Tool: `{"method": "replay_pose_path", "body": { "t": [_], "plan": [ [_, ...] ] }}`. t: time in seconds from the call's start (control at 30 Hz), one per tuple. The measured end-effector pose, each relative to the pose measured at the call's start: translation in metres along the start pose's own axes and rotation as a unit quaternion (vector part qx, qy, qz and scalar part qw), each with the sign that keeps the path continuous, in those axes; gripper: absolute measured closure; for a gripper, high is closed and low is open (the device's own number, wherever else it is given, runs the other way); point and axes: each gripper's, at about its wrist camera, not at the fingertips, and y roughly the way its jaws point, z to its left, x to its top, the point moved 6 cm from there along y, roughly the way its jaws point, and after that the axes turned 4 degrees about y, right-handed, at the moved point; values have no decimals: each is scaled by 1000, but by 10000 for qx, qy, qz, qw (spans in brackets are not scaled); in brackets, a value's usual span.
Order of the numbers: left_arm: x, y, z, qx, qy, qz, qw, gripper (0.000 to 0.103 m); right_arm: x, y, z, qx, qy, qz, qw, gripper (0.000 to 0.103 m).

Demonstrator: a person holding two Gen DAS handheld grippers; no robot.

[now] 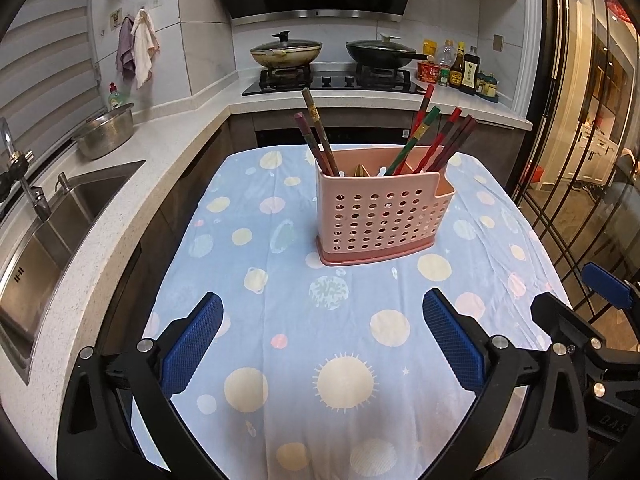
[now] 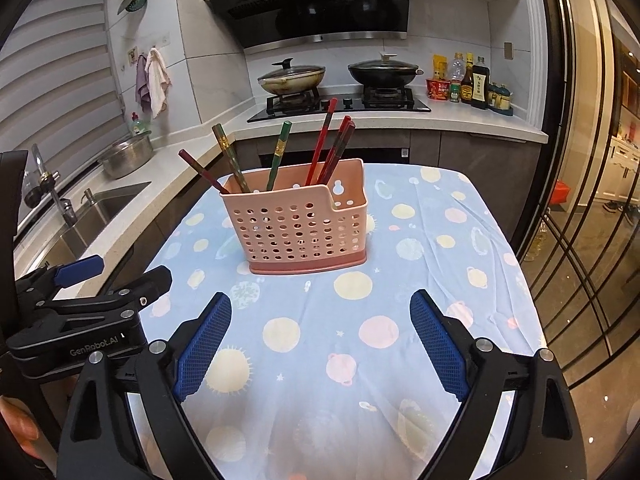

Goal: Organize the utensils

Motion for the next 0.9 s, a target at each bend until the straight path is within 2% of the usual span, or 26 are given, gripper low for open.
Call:
{"method": "replay_pose_path", "body": {
  "t": [0.1, 0.13, 0.9],
  "plan": [
    [-1, 1, 1, 2, -15, 36, 10000, 7, 0, -2, -1, -61, -14, -51, 10000, 16],
    [-2, 1, 0, 7, -13, 48, 10000, 7, 0, -2, -1, -85, -29, -61, 9999, 7],
    [-6, 3, -4, 102, 65, 83, 9999, 7, -4, -1, -2, -147, 6, -52, 9999, 7]
  ]
}}
